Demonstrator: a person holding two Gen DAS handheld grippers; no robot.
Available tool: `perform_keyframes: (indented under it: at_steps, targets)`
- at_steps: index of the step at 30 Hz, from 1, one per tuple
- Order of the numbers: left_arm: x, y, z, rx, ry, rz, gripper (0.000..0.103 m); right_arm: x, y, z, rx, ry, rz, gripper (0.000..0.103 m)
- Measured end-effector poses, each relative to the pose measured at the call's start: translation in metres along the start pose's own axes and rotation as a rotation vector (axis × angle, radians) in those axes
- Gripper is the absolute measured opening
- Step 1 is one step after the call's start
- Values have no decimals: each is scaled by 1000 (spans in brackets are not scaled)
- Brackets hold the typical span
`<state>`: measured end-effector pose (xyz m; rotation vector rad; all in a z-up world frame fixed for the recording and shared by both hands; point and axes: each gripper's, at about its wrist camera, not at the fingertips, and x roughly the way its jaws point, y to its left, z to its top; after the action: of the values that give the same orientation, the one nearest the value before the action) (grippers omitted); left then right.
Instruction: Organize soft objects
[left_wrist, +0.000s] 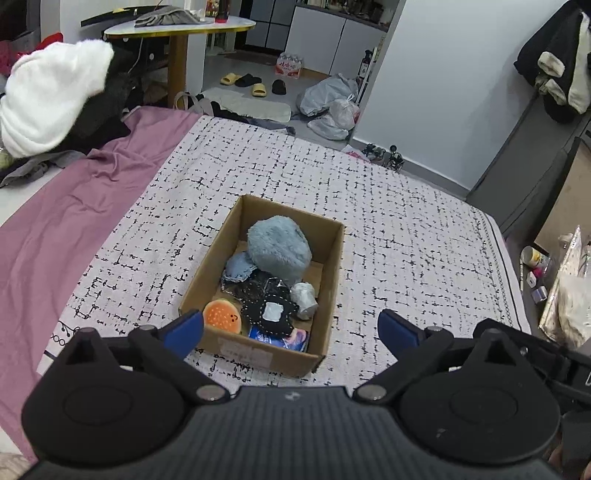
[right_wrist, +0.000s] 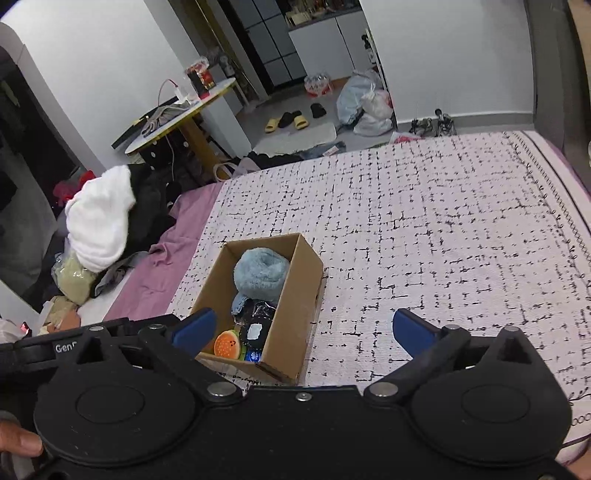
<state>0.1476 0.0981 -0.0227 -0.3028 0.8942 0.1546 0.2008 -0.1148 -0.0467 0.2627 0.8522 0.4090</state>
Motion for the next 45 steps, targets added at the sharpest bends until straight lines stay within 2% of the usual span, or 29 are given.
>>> perform_keyframes:
  at_steps: [11, 16, 28, 37, 41, 45]
  targets:
    - [-44, -14, -16, 40, -58, 9, 103, -51, -1, -9, -42, -48, -7, 103]
    - [-59, -21, -24, 71, -76, 12, 103, -78, -8, -14, -31, -78, 17, 103]
    - [-102, -32, -46, 140, -128, 4, 103, -139, -20, -29, -58, -162, -28, 103]
    - [-129, -37, -62, 181, -163, -19, 103, -164, -21, -49, -94, -199, -48, 103]
    - [-135, -38, -71, 199, -166, -14, 103, -171, -13, -59, -141, -215, -85, 103]
    - [-141, -35, -83, 194, -171, -19, 103, -178, -10, -70, -150, -226, -75, 103]
